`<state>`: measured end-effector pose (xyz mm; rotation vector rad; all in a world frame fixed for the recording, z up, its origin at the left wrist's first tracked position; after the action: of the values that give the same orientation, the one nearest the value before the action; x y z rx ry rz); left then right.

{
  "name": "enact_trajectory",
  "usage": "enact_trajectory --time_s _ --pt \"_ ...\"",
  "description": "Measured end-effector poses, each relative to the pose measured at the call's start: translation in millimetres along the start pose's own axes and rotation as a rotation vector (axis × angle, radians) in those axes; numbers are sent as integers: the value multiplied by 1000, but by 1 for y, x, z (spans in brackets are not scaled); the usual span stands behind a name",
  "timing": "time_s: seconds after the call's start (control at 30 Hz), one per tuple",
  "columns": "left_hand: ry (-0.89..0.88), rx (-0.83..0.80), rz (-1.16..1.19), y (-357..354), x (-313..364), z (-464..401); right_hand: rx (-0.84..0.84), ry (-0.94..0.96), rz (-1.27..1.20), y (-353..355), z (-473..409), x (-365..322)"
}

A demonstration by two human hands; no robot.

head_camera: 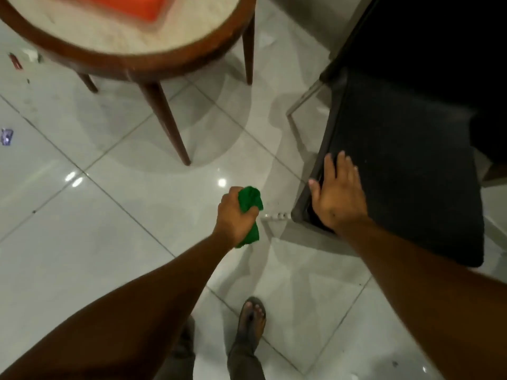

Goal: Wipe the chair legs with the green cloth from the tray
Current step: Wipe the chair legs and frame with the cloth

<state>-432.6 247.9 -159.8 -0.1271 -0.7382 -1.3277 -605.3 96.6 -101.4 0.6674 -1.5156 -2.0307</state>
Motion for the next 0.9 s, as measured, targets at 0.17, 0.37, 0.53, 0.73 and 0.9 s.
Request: enact_trajectory --time_s 0.17,0.37,0.53,0.73,0.9 --pt "226 -121 231 -30 -43 -57 241 76 -79 -25 -10 29" --pt "471 -148 494 -76 -71 -123 316 92 -115 -35 -13 38" --pt "555 -242 621 -132 -73 -139 342 96 -163 -32 -10 37" --pt "645 -317 869 -172 -69 -151 397 119 -167 -37 -11 40" --pt "599 -264 868 -166 -45 -120 388 127 -182 -35 -12 37"
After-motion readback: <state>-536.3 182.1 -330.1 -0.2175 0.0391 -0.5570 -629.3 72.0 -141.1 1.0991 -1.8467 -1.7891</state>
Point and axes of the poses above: each hand's wrist, its own z-axis away from the middle knuckle, its own y-axis out of the back of the hand, x = y × z, the point moved 3 cm from there along -z, towards the middle knuckle, and after that the axes turned 15 degrees about y, right-handed, at the moved point
